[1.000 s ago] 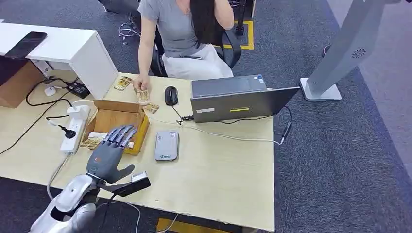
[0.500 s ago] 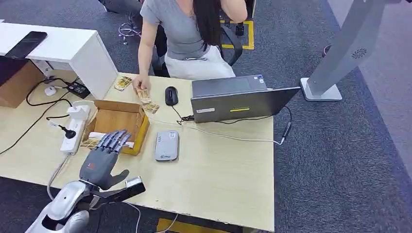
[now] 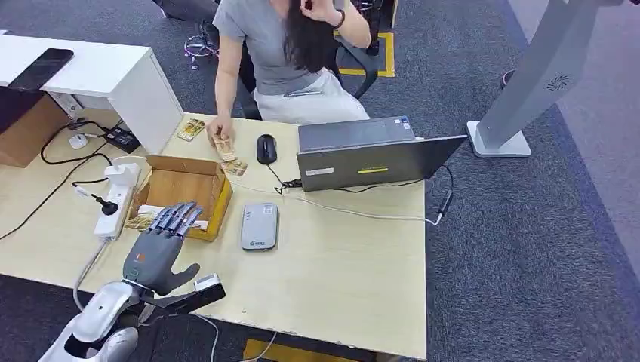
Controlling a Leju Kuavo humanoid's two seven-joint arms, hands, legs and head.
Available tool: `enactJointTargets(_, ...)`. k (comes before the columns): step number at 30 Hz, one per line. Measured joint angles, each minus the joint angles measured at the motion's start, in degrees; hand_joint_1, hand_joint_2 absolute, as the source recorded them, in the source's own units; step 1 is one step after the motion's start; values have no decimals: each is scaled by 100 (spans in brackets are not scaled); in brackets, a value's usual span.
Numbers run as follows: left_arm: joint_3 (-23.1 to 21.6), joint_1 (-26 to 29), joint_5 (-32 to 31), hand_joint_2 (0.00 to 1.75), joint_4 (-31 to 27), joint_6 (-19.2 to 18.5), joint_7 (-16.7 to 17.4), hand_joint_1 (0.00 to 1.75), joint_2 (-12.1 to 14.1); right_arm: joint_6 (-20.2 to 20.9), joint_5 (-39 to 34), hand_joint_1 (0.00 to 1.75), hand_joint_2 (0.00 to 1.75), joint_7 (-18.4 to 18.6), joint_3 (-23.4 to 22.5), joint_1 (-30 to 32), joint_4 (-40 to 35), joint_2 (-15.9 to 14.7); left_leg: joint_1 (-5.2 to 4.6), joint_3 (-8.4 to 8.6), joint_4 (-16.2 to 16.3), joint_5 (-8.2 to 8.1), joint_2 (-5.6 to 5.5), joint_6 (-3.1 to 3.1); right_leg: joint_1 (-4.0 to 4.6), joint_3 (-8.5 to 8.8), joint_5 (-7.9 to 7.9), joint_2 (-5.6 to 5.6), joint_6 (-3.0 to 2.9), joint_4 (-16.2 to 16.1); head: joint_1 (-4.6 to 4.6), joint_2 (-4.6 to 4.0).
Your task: Pass the card to the sensor for recognition and then transmit it.
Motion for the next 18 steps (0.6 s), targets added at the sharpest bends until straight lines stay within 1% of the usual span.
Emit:
enactJointTargets(4,0,0,-11,175,0,0,11,0,-2,0,2,0,0,0,0,0,0,0,0,0,0,0,0,0,0,0,0,0,0,0,0,0)
enactJointTargets(7,79,-2,-199,175,0,46,212,0,-6,0,33,0,0,11,0,0,0,0,0,0,0,0,0,0,0,0,0,0,0,0,0,0)
enactJointTargets(11,336,-42,-409,175,18,127,422,0,-33,0,98,0,0,11,0,-4,0,0,0,1,0,0,0,0,0,0,0,0,0,0,-2,0)
enactJointTargets(18,660,-184,-428,175,208,125,448,0,-105,35,179,0,0,37,0,-10,-2,0,0,1,0,0,-1,0,0,0,0,0,0,0,0,0)
